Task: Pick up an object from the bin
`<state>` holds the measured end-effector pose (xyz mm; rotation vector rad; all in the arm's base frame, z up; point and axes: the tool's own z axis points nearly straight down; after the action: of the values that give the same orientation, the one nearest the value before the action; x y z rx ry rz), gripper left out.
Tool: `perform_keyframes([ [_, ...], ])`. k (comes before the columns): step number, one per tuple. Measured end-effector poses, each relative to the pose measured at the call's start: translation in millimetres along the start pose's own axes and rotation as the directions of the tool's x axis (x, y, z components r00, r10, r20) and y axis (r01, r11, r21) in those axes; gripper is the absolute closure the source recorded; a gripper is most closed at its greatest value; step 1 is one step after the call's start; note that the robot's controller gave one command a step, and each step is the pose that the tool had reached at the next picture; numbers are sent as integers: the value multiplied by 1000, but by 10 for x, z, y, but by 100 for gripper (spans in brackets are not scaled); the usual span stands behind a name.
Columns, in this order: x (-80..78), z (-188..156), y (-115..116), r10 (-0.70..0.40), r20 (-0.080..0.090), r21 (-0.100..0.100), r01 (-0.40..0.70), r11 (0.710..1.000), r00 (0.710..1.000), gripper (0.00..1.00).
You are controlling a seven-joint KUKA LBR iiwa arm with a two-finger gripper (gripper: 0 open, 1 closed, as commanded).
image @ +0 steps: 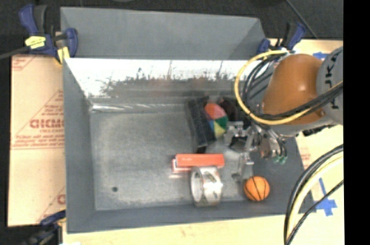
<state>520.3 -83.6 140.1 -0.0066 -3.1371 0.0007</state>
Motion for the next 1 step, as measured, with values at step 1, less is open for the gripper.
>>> perform_keyframes([
  [1,-8,-43,4,-3,6,1,3,1000,1000,0],
])
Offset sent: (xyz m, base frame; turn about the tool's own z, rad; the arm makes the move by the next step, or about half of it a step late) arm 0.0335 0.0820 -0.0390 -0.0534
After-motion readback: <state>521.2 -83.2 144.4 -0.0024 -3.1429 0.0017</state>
